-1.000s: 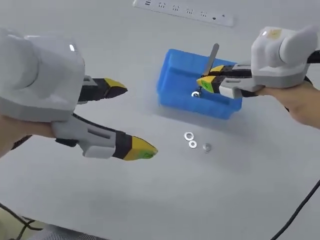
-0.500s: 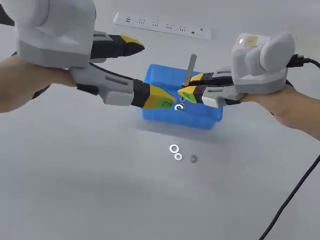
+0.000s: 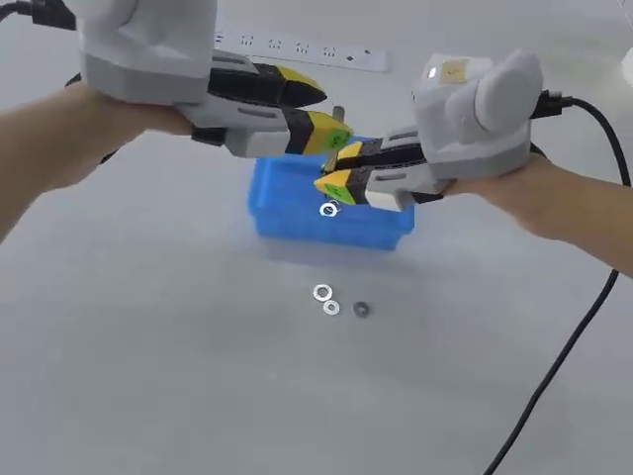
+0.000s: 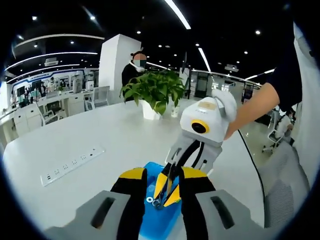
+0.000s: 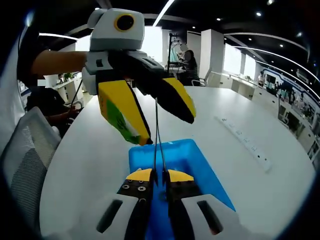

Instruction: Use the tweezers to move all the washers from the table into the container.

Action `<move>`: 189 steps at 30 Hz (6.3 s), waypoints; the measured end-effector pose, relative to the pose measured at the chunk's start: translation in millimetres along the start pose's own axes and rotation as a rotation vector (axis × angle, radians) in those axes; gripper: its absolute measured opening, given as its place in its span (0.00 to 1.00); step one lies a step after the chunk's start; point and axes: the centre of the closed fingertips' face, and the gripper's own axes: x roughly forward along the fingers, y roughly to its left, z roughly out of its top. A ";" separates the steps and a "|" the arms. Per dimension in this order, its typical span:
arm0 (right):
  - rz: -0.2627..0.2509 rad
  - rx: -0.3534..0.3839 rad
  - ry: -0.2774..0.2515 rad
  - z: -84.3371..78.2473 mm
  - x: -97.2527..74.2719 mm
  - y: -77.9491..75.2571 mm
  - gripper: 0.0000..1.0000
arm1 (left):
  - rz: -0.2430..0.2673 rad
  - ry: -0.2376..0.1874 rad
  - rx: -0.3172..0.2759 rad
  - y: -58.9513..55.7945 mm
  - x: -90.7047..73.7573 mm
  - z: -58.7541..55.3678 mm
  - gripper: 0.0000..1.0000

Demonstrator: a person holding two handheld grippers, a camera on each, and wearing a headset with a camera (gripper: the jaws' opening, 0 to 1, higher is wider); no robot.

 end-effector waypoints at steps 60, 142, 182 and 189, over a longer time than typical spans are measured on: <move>-0.064 -0.019 -0.019 15.3 -16.6 4.0 0.35 | -0.014 0.004 0.137 -8.9 -9.7 19.7 0.06; -0.330 0.340 -0.011 -99.5 -147.9 89.3 0.87 | -0.109 0.085 0.132 -111.6 0.1 -55.5 0.06; 0.162 0.108 0.035 -54.3 -28.1 121.6 0.47 | -0.113 0.094 0.100 -120.6 -6.9 -65.6 0.06; 0.243 0.071 0.059 -54.7 -16.4 123.0 0.30 | -0.114 0.101 0.096 -121.0 -6.6 -67.6 0.06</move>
